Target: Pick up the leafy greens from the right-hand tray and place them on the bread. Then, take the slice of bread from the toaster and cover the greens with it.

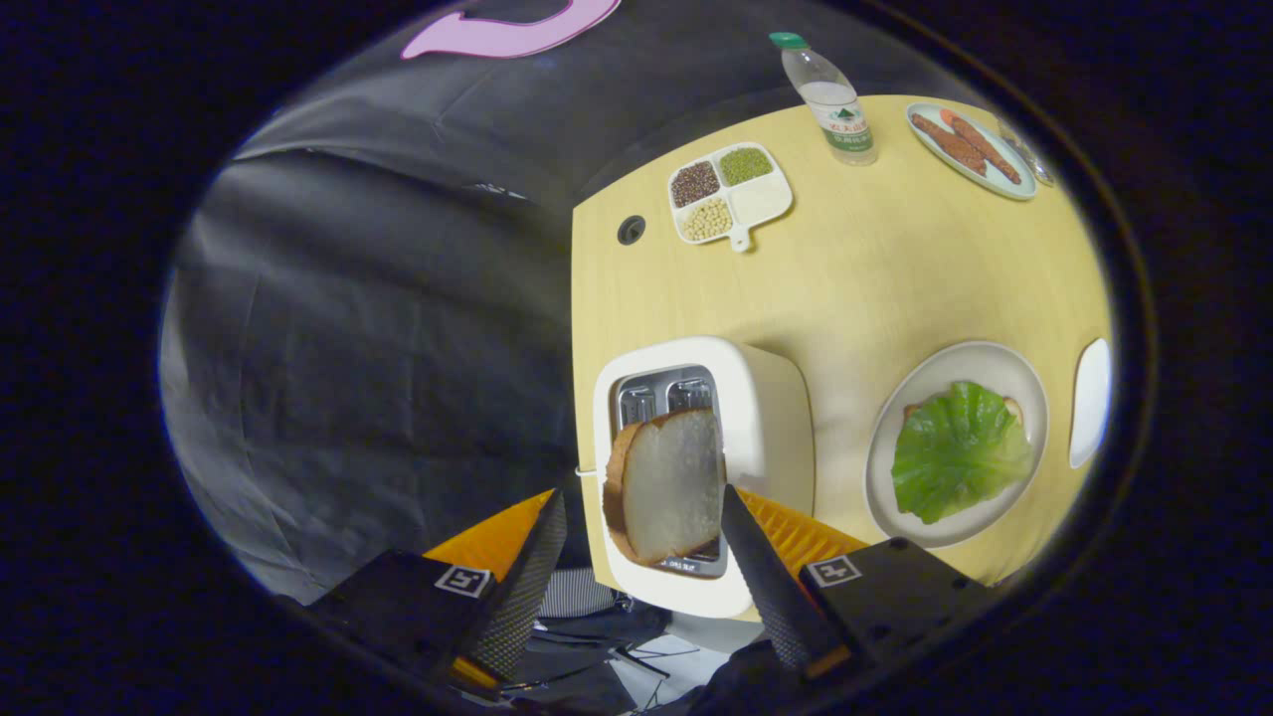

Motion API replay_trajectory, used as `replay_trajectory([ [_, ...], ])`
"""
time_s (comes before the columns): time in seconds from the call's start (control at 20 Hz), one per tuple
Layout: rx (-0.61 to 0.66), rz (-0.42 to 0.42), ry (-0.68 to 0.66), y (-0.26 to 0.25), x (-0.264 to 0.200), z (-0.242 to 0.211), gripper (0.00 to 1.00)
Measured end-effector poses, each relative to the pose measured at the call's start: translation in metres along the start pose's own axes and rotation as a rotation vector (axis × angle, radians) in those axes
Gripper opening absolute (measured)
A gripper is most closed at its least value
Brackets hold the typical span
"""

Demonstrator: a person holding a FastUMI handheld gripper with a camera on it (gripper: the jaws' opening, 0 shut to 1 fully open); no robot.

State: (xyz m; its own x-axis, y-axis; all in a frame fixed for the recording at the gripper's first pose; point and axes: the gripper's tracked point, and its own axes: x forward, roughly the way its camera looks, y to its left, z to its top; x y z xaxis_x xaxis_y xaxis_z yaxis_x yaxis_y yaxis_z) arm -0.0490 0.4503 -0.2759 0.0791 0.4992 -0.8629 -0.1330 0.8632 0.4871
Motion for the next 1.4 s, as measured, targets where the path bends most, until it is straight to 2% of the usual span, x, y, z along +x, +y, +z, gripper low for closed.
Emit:
replay_trajectory([
  [0.05, 0.000, -0.013, -0.001, -0.003, 0.004, 0.002, 0.92],
  [0.35, -0.027, -0.047, 0.034, -0.015, 0.011, -0.003, 0.50],
  [0.45, -0.027, -0.096, 0.044, -0.032, 0.004, 0.001, 0.36],
  [0.6, -0.031, -0.079, 0.056, -0.035, -0.005, 0.002, 0.15],
  [1.0, 0.011, 0.017, 0.059, -0.025, -0.056, 0.009, 0.14],
  [1.4, -0.009, 0.184, 0.024, -0.053, -0.133, 0.011, 0.14],
])
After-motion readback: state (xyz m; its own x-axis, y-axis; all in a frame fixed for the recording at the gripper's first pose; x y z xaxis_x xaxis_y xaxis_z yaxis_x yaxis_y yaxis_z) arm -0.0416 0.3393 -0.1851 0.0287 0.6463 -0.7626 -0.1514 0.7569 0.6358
